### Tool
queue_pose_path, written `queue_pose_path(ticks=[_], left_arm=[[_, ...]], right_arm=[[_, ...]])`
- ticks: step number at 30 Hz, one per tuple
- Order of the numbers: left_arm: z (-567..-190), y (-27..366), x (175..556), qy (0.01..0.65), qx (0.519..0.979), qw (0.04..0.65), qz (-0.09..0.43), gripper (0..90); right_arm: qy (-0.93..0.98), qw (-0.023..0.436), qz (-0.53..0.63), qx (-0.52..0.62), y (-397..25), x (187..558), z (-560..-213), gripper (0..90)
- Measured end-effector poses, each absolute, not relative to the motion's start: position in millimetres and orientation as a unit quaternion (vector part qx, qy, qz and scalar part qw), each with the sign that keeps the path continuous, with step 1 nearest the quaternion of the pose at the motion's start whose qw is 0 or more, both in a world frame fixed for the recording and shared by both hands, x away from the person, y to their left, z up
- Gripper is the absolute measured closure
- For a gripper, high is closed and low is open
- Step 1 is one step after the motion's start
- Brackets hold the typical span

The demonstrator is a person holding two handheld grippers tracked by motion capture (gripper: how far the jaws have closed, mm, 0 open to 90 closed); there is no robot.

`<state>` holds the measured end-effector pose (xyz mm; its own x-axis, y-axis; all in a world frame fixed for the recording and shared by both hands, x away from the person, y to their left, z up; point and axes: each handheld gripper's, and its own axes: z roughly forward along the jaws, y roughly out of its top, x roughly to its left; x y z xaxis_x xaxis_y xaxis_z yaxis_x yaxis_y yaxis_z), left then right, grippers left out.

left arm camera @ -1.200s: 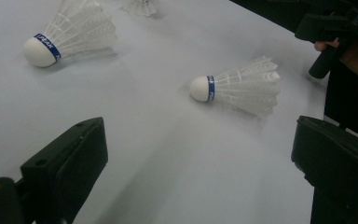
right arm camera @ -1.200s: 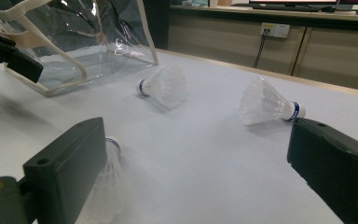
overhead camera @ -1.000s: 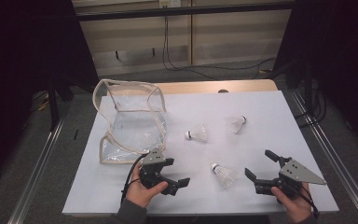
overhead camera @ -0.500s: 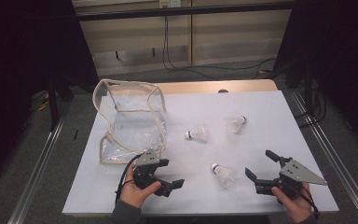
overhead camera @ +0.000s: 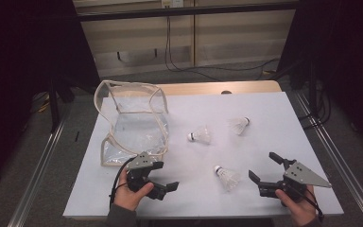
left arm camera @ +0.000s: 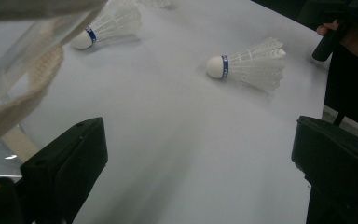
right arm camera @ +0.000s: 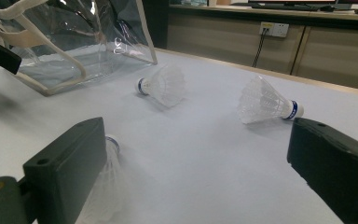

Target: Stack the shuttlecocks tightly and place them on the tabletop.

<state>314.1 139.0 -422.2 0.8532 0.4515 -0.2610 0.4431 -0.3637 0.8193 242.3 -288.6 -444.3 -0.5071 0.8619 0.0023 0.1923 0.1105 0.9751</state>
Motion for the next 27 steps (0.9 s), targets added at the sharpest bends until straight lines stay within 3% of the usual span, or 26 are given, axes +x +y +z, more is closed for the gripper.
queue_pose_path(ticks=[27], left_arm=[[-420, 173, 317, 0.275, 0.822, 0.499, 0.022, 3.5]], right_arm=[[0.678, 0.310, 0.541, 0.389, -289, 242, -444, 4.1]])
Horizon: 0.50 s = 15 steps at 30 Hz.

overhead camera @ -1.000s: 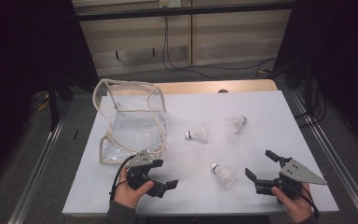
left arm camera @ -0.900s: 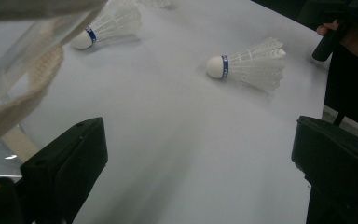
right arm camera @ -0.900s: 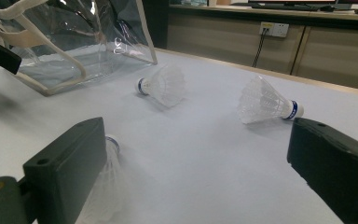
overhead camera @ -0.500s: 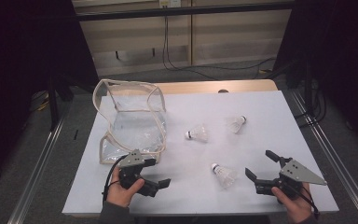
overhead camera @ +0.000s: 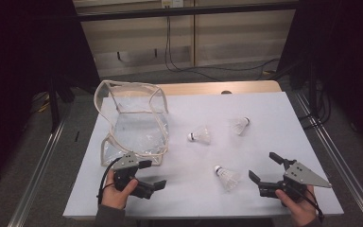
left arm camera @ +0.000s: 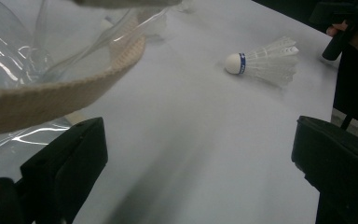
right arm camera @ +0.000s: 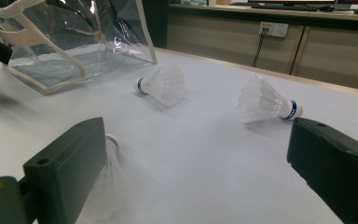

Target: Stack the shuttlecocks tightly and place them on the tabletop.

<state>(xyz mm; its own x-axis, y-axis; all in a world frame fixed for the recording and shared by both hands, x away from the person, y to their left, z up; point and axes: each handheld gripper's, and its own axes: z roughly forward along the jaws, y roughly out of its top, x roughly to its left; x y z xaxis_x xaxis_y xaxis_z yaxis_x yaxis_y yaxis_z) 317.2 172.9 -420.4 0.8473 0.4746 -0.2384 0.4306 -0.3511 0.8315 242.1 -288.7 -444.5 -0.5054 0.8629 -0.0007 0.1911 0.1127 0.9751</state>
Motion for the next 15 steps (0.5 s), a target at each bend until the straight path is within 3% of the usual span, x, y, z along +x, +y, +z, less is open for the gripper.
queue_pose_path(ticks=[15], left_arm=[[-420, 186, 319, 0.284, 0.817, 0.501, 0.029, 3.5]], right_arm=[[0.679, 0.310, 0.540, 0.388, -289, 242, -445, 4.2]])
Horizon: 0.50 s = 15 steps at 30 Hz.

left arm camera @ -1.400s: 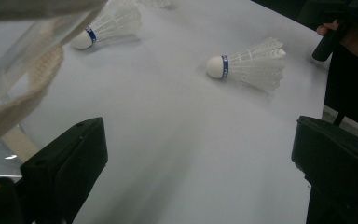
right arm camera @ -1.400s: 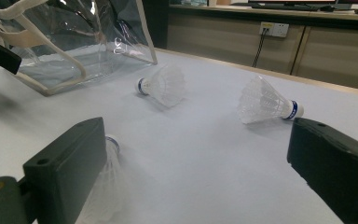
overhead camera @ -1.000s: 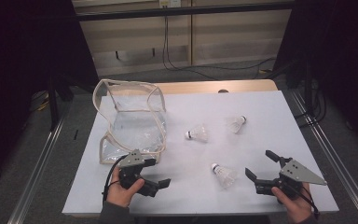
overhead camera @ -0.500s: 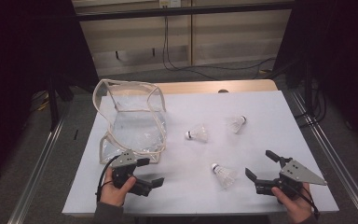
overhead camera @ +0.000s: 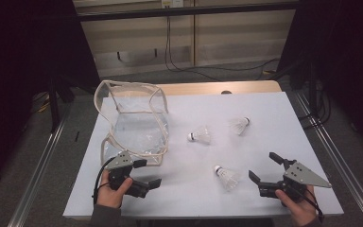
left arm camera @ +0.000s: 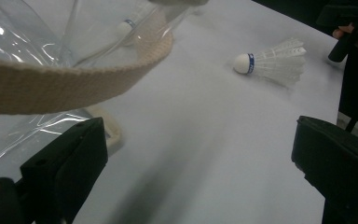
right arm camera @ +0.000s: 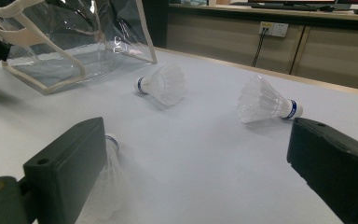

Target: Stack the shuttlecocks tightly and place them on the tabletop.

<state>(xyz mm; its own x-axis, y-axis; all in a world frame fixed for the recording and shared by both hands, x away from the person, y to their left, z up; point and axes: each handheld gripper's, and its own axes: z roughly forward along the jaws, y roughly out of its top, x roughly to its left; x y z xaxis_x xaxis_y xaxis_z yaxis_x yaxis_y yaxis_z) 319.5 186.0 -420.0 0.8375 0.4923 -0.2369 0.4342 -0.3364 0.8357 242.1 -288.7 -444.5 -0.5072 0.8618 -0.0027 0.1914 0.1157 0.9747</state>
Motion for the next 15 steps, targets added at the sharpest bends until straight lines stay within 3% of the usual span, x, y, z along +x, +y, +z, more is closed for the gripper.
queue_pose_path(ticks=[15], left_arm=[[-421.1, 194.3, 321.0, 0.288, 0.813, 0.506, 0.033, 3.5]], right_arm=[[0.678, 0.312, 0.540, 0.388, -289.1, 241.8, -444.4, 4.2]])
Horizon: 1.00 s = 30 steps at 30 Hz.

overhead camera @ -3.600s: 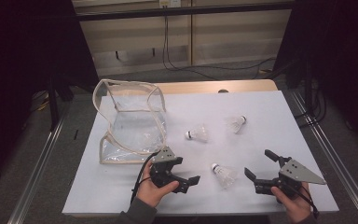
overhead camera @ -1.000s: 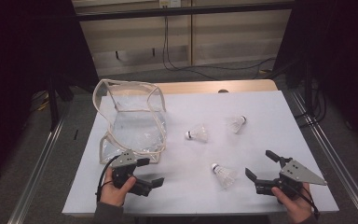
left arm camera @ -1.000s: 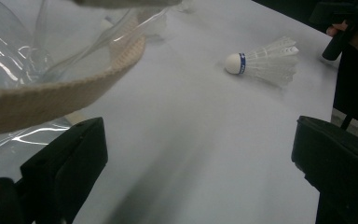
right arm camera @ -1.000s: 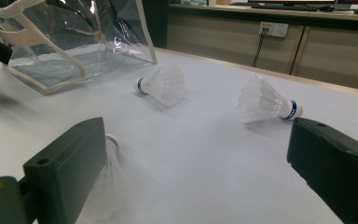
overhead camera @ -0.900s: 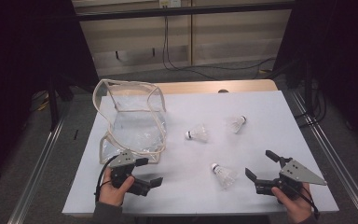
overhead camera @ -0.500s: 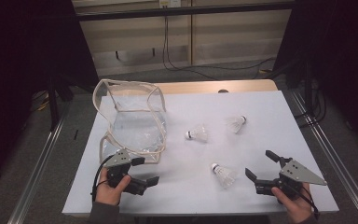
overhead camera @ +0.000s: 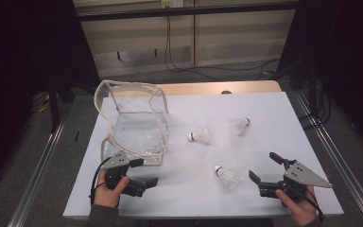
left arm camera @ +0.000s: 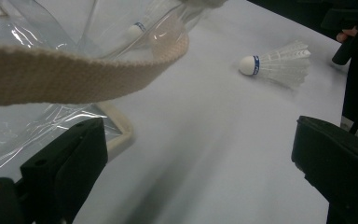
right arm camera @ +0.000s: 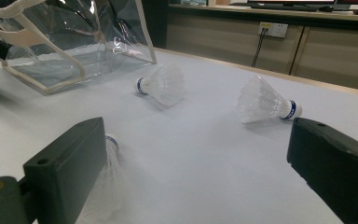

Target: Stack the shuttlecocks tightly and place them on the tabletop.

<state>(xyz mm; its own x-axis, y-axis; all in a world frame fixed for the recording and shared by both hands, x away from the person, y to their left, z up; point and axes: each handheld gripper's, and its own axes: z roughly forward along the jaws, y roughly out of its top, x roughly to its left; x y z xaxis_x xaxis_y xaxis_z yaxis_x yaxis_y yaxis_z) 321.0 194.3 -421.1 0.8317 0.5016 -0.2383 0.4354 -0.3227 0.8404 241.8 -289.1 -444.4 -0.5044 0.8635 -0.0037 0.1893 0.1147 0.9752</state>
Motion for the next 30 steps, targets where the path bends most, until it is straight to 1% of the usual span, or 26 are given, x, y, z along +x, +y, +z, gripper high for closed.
queue_pose_path(ticks=[16, 30], left_arm=[[-423, 204, 324, 0.297, 0.805, 0.512, 0.040, 3.5], [-427, 214, 329, 0.310, 0.807, 0.499, 0.056, 3.5]], right_arm=[[0.679, 0.313, 0.540, 0.388, -289, 241, -444, 4.2], [0.679, 0.314, 0.539, 0.388, -290, 241, -444, 4.2]])
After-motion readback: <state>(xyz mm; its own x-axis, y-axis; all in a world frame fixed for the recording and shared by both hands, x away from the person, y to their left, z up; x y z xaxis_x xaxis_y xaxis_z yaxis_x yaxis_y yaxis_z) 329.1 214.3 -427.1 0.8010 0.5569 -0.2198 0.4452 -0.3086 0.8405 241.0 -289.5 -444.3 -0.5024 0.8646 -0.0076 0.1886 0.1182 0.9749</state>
